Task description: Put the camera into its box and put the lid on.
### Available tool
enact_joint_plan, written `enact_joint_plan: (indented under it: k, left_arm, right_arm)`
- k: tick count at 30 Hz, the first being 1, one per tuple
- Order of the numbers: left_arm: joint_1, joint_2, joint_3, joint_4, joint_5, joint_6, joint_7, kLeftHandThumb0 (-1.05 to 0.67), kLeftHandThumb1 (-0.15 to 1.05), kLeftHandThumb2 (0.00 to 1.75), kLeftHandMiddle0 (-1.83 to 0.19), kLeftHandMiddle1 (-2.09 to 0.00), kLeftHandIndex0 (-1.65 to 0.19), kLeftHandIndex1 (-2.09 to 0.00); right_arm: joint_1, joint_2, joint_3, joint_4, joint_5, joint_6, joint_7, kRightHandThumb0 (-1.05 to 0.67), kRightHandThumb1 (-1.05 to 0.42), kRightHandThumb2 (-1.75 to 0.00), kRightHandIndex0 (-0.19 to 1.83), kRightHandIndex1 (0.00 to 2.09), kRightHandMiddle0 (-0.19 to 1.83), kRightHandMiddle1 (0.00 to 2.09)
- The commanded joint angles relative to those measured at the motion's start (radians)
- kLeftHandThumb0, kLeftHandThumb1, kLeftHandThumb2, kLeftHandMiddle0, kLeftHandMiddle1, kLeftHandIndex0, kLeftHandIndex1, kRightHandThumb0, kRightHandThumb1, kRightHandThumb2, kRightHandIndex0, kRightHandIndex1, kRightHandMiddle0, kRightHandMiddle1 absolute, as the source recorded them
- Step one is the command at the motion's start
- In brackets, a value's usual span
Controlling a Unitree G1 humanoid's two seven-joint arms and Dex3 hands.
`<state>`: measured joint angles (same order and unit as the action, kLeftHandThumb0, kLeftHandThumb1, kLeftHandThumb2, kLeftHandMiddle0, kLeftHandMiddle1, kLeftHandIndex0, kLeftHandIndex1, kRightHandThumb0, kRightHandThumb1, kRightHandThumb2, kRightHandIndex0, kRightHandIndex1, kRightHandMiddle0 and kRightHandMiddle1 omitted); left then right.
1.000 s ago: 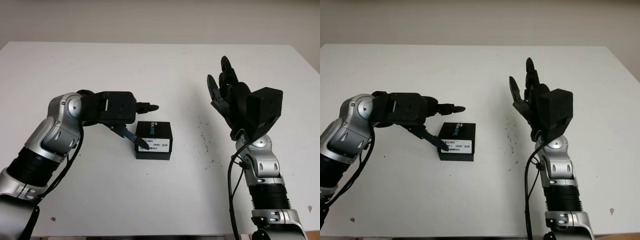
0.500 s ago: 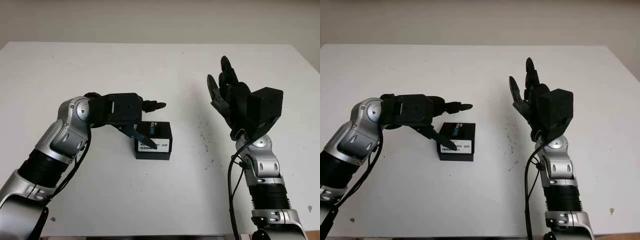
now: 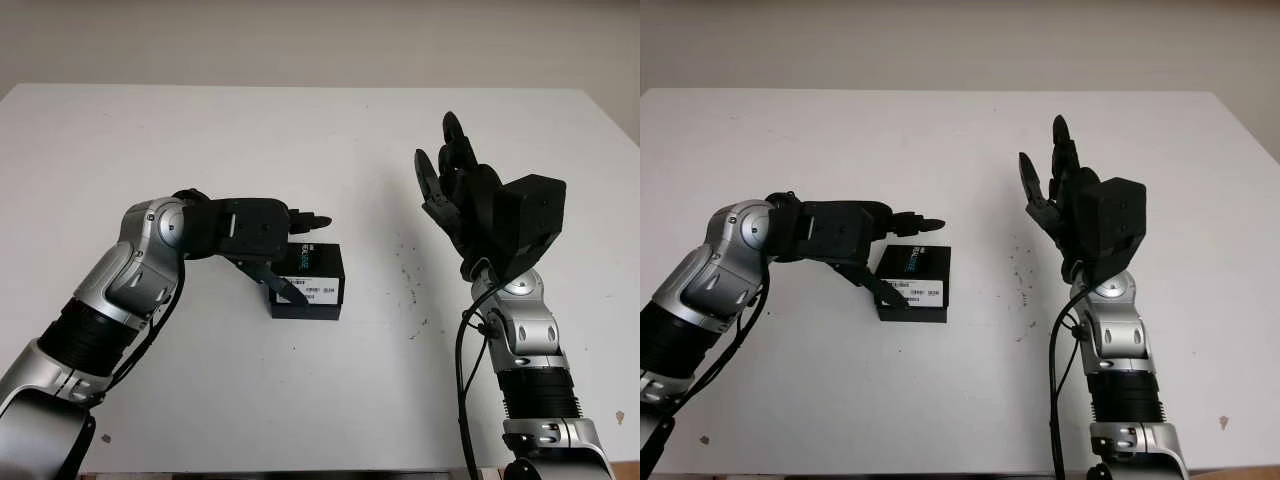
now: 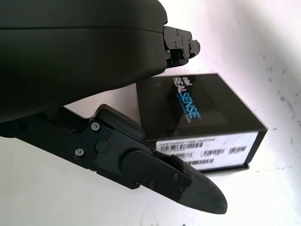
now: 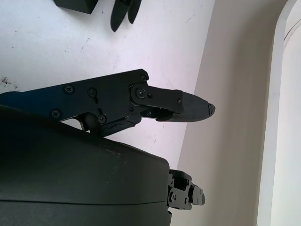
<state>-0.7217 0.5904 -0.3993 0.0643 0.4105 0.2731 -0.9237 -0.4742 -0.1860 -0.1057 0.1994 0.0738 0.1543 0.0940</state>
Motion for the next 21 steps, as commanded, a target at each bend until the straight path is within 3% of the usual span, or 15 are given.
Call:
enact_joint_plan:
  k: [1, 6, 8, 13, 21]
  left_arm:
    - [-0.017, 0.011, -0.012, -0.004, 0.007, -0.006, -0.017, -0.92, 0.92, 0.06, 0.05, -0.06, 0.07, -0.05]
    - [-0.007, -0.005, 0.005, -0.016, -0.003, 0.032, -0.030, -0.88, 0.91, 0.05, 0.11, -0.04, 0.12, -0.03]
    - [0.006, -0.023, 0.026, -0.015, -0.032, 0.055, -0.015, -0.78, 0.87, 0.04, 0.11, -0.04, 0.13, -0.03]
    - [0.028, -0.047, 0.041, -0.014, -0.055, 0.098, 0.033, -0.64, 0.85, 0.05, -0.01, -0.10, 0.06, -0.07]
    - [0.038, -0.044, 0.026, -0.020, -0.050, 0.110, 0.048, -0.66, 0.90, 0.07, -0.13, -0.14, -0.01, -0.10]
  right_arm:
    - [-0.013, 0.003, -0.006, -0.004, 0.009, -0.001, 0.003, -0.52, -1.05, -0.47, -0.18, 0.05, -0.13, 0.05]
    - [-0.011, 0.001, -0.001, -0.006, 0.003, -0.004, -0.003, -0.52, -1.05, -0.47, -0.18, 0.05, -0.13, 0.06]
    - [-0.010, 0.002, 0.000, -0.008, -0.001, -0.004, -0.008, -0.53, -1.05, -0.46, -0.17, 0.06, -0.12, 0.06]
    - [-0.011, 0.002, 0.000, -0.011, -0.001, 0.005, -0.008, -0.53, -1.05, -0.46, -0.18, 0.06, -0.12, 0.06]
    - [-0.011, 0.001, -0.001, -0.004, -0.001, -0.002, -0.007, -0.53, -1.05, -0.46, -0.17, 0.06, -0.12, 0.06]
